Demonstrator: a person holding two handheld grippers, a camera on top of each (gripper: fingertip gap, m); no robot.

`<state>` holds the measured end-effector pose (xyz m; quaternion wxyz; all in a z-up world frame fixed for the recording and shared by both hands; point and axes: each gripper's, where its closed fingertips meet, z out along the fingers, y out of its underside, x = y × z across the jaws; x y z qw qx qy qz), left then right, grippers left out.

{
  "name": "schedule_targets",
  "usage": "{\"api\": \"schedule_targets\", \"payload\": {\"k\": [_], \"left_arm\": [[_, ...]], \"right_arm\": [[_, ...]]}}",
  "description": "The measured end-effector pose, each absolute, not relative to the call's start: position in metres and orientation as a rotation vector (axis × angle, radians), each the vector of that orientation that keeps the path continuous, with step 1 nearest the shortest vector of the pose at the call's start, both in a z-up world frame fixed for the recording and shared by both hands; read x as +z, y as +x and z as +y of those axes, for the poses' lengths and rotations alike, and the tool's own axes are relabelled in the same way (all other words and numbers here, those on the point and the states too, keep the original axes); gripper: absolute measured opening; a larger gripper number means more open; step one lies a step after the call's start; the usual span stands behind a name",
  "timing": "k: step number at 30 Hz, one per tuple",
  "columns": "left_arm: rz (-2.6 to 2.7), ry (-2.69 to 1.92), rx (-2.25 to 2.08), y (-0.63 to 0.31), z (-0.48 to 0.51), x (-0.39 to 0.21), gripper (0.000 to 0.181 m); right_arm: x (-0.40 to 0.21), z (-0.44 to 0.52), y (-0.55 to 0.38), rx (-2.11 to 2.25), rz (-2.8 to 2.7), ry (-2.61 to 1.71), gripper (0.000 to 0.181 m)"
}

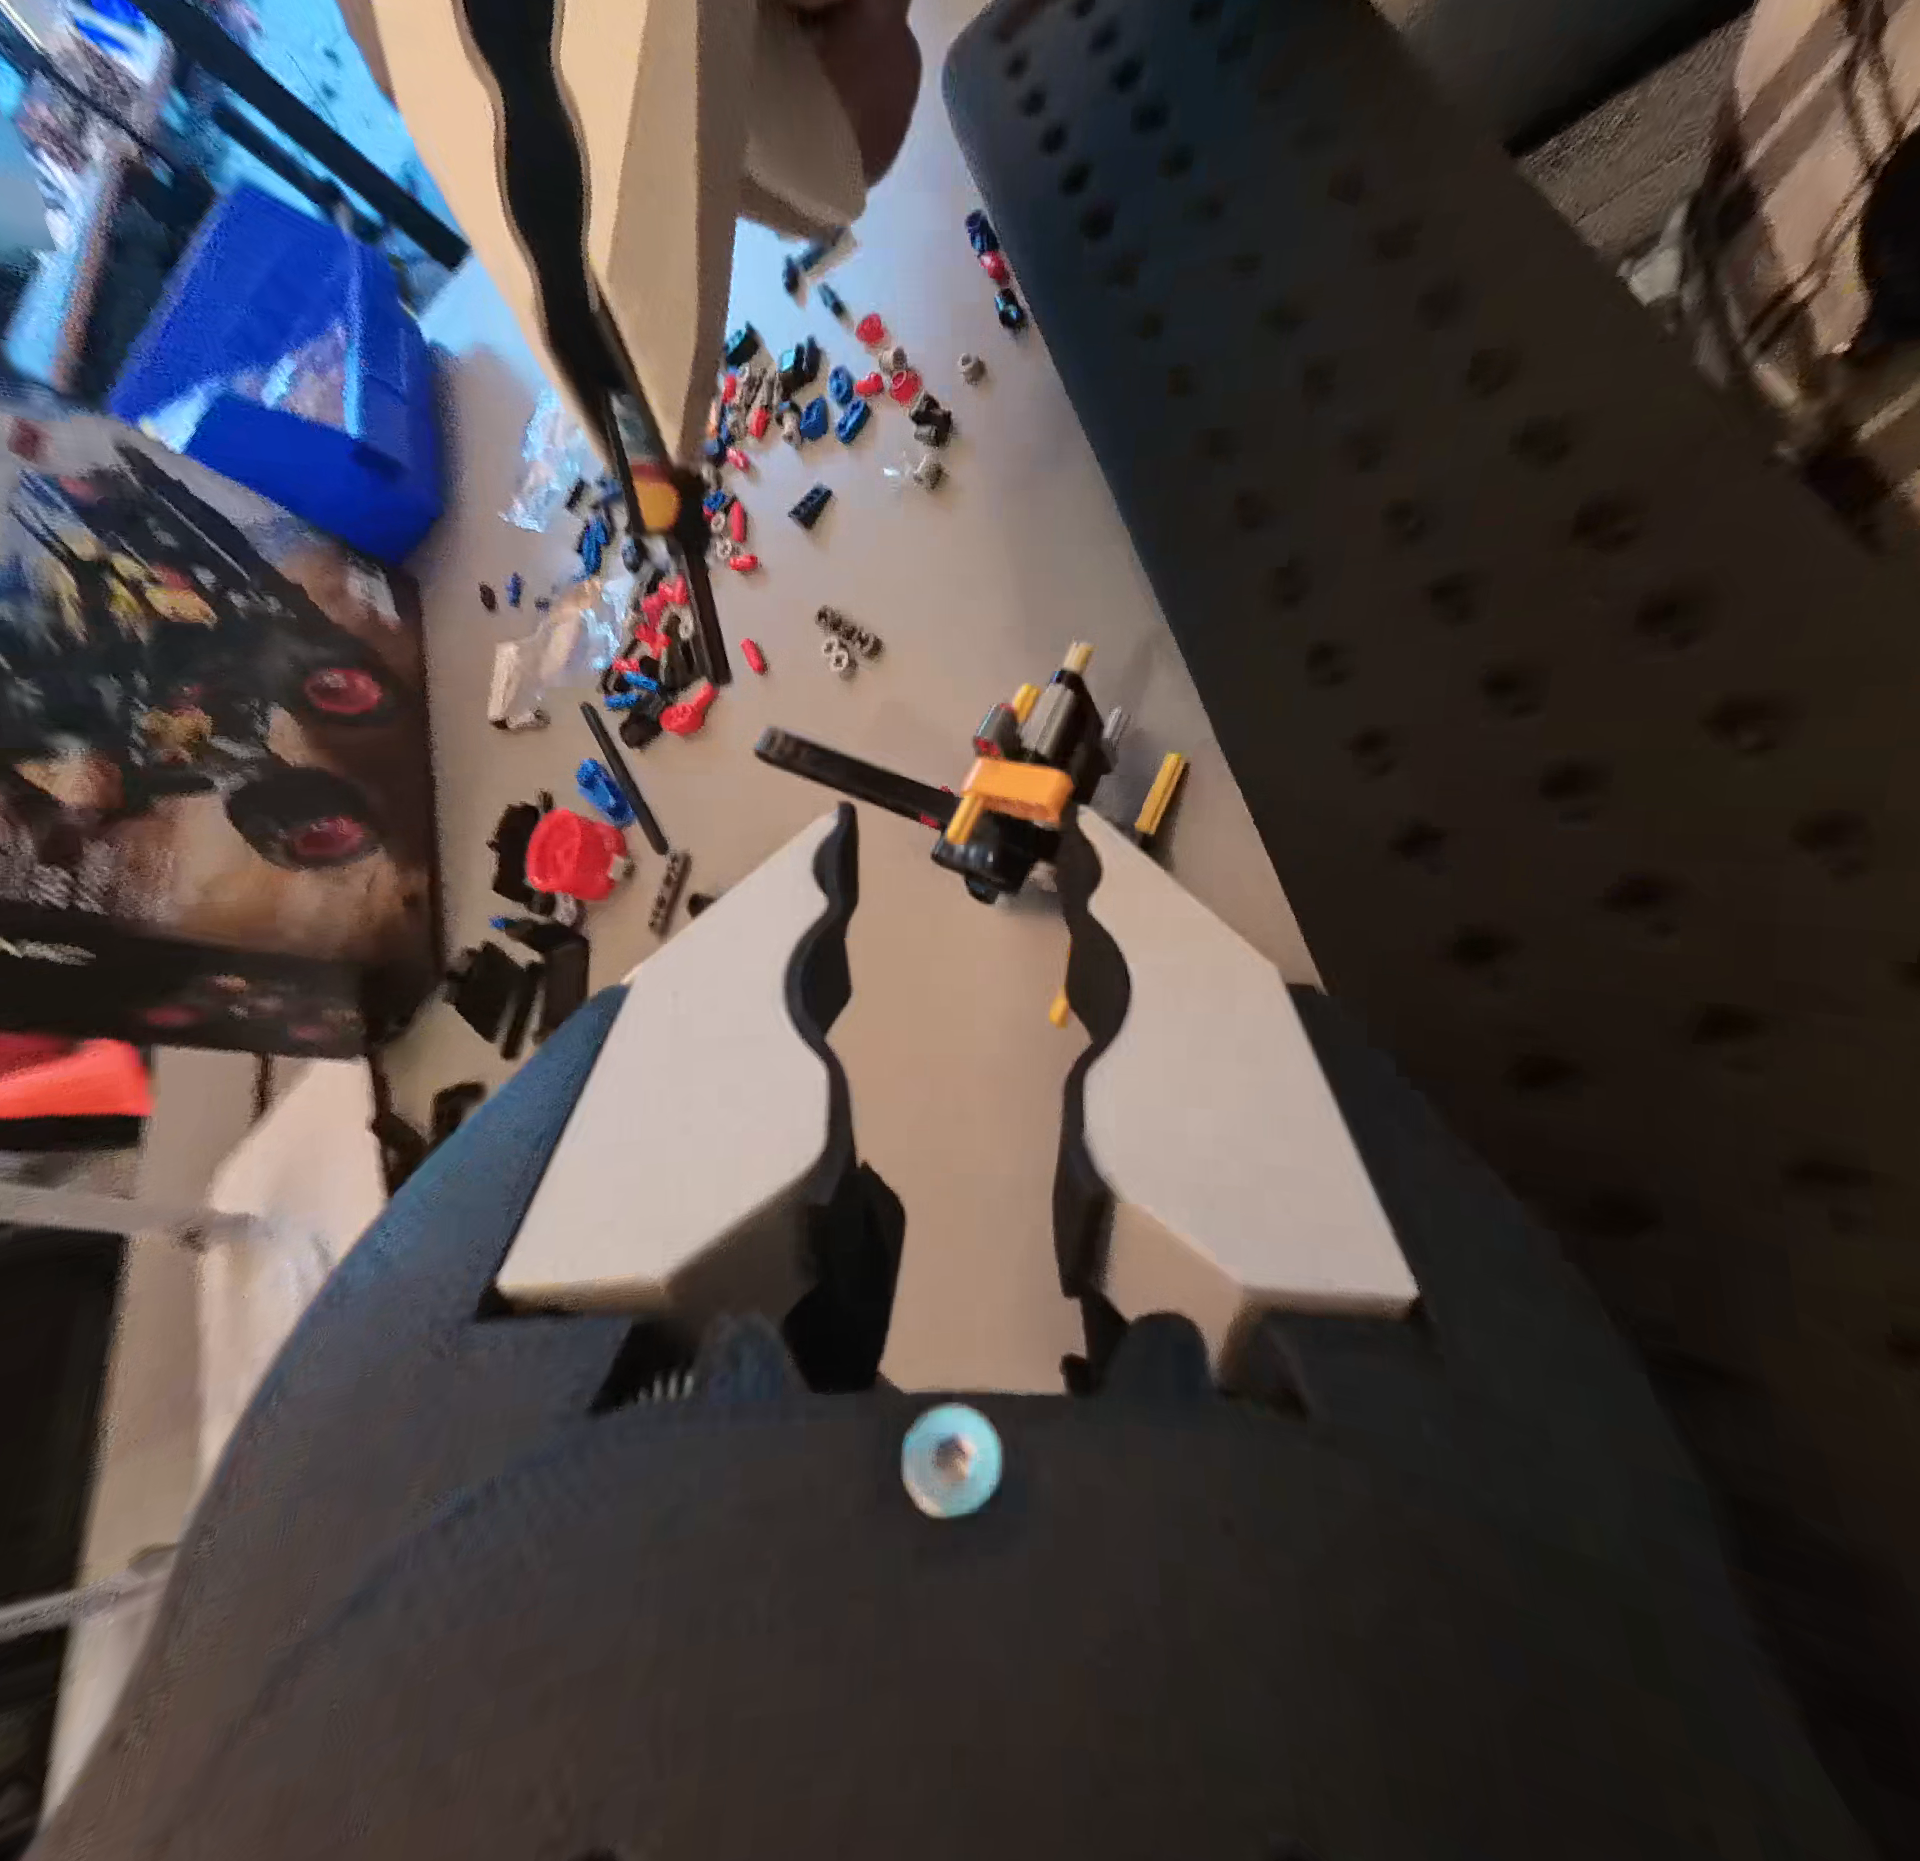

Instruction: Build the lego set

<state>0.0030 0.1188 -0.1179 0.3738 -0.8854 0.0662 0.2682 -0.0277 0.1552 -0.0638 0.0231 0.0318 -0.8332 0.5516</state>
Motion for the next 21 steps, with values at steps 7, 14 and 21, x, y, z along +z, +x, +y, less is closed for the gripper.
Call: {"api": "schedule_targets", "payload": {"k": [7, 14, 21], "left_arm": [[0.344, -2.365, 0.885, -0.008, 0.133, -0.145, 0.025], [0.058, -2.286, 0.831, -0.03, 0.132, -0.139, 0.023], [-0.187, -2.107, 0.701, -0.043, 0.131, -0.123, 0.022]], "right_arm": [[-0.076, 0.164, -0.021, 1.742, -2.596, 0.025, 0.003], [-0.079, 0.165, -0.027, 1.774, -2.575, -0.03, 0.003], [-0.083, 0.16, -0.029, 1.791, -2.507, -0.05, 0.003]]}}
